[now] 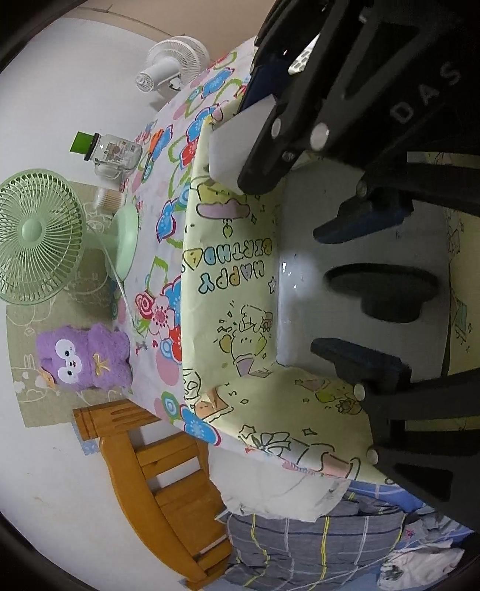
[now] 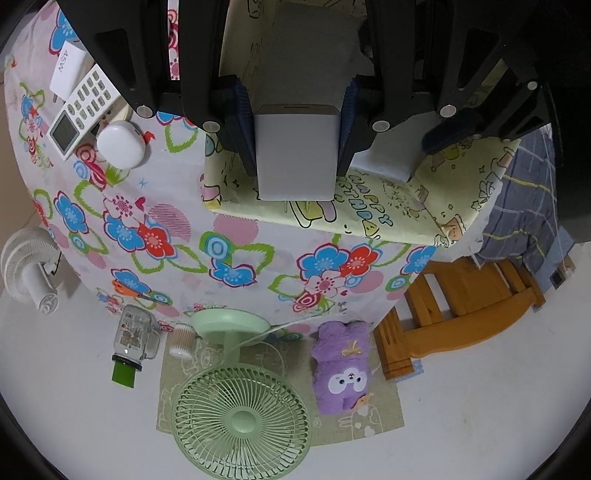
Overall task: Organize rigid objects
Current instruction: 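Lower both held objects into the yellow box and open both tools, then withdraw both open tools from the yellow box back over the table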
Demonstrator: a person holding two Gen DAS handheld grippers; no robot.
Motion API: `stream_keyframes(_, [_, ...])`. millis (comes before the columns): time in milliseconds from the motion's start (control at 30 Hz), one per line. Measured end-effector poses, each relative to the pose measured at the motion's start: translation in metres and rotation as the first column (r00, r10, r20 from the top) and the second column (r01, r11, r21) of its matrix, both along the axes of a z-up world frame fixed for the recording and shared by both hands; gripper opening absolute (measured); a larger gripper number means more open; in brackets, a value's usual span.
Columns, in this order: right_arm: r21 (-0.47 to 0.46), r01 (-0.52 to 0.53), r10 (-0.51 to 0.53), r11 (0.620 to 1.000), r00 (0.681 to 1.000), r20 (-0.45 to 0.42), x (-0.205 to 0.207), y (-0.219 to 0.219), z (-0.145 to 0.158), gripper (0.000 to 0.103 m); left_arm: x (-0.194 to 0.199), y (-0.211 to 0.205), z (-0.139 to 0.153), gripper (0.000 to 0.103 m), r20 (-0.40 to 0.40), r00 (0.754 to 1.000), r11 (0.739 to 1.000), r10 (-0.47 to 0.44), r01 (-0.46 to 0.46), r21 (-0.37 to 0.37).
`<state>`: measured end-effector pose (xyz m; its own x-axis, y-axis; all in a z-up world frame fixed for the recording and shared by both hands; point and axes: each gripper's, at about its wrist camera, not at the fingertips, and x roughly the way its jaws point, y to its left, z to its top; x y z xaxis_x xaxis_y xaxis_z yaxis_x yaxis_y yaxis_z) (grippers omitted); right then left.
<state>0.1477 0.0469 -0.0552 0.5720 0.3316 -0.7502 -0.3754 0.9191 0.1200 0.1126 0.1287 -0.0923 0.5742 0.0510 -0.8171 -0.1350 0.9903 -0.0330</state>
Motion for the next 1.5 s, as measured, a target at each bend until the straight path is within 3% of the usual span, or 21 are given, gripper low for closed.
stream_keyframes(233, [-0.013,-0.005,0.005,1.0,1.0,-0.002,0.001,0.001,0.0,0.045,0.001,0.0,0.001,0.067,-0.018,1.0,0.999,-0.003,0.003,-0.053])
stream_keyframes(367, [-0.002,-0.026,0.026,1.0,1.0,-0.009,-0.001,0.0,0.001,0.052,-0.002,0.0,0.005,0.072,-0.013,1.0,0.996,-0.007,0.005,-0.084])
stream_keyframes(500, [0.024,-0.045,0.045,0.999,0.999,-0.025,-0.005,-0.004,0.004,0.057,-0.008,-0.003,0.013,0.079,0.011,1.0,0.997,-0.007,0.007,-0.076])
stream_keyframes(567, [0.025,-0.041,0.041,0.999,0.999,-0.021,-0.009,-0.005,0.008,0.067,-0.011,-0.006,0.017,0.082,0.022,1.0,0.998,-0.007,0.009,-0.069])
stream_keyframes(633, [0.026,-0.036,0.037,0.999,0.999,-0.021,-0.012,-0.007,0.011,0.067,-0.014,-0.008,0.022,0.088,0.037,0.999,0.999,-0.001,0.003,-0.049])
stream_keyframes(1067, [0.024,0.004,-0.005,1.0,0.999,0.035,-0.034,-0.033,0.036,0.078,-0.034,-0.033,0.049,0.093,0.11,0.994,1.0,-0.014,0.011,0.026])
stream_keyframes(1500, [0.001,0.043,-0.043,0.999,0.995,0.093,-0.053,-0.063,0.054,0.092,-0.051,-0.061,0.066,0.098,0.147,0.988,0.998,-0.04,0.032,0.054])
